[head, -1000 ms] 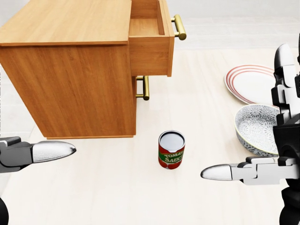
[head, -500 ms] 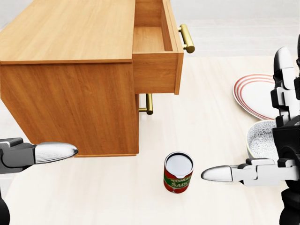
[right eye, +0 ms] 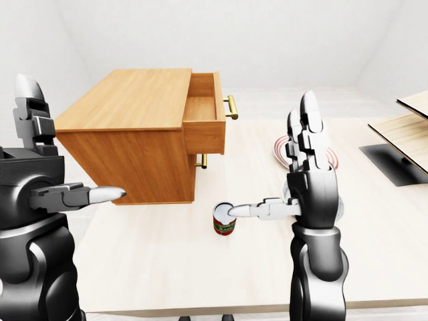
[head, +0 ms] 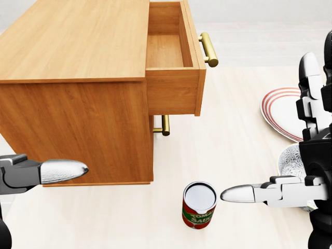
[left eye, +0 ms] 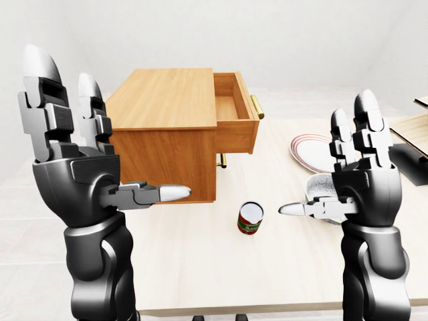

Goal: Close the top drawer of the cabinet.

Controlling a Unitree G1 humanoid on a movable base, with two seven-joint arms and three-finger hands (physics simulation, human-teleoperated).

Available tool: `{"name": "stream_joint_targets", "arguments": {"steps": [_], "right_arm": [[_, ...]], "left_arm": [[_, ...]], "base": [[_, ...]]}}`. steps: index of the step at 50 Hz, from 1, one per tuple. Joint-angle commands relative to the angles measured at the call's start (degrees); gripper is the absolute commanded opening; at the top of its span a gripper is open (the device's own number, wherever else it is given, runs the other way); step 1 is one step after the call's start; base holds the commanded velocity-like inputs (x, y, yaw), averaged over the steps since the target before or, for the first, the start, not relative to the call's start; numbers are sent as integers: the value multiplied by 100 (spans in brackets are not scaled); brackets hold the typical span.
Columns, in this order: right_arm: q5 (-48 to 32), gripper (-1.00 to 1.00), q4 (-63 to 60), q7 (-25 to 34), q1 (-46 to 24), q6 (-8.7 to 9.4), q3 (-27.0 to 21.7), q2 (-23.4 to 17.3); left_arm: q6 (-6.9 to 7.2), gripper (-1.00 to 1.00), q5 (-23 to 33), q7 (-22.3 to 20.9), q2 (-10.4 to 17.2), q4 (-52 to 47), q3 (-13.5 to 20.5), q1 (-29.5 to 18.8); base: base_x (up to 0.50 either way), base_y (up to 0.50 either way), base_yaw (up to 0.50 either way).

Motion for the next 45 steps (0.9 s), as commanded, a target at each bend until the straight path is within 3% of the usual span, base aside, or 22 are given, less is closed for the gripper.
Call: {"name": "stream_joint_targets", "arguments": {"steps": [1,17,26,30,32,45], "right_arm": [[-8,100,30,18,-2,0,5,8],[-227,100,273,-115,-40,0,100,2],[-62,100,670,-272,-422,0,9,-6],[-26,100,811,-334,-505,0,37,-41],[-49,100,931,-374,-564,0,70,-78],[16,100,1756,-596,-1185,0,242,-190]], "left_arm": [[0,100,25,-6,-15,-13,-25,5],[0,100,22,-39,-28,-49,-36,80],[0,100,227,-85,54,-109,-209,130],[0,100,137,-103,-103,-175,-150,175],[0,100,252,-129,-98,-115,-335,384],[0,100,159,-119,-160,-269,-255,368]], "base": [[39,6,0],[13,1,0],[0,0,0],[0,0,0],[0,0,0],[0,0,0]]}}
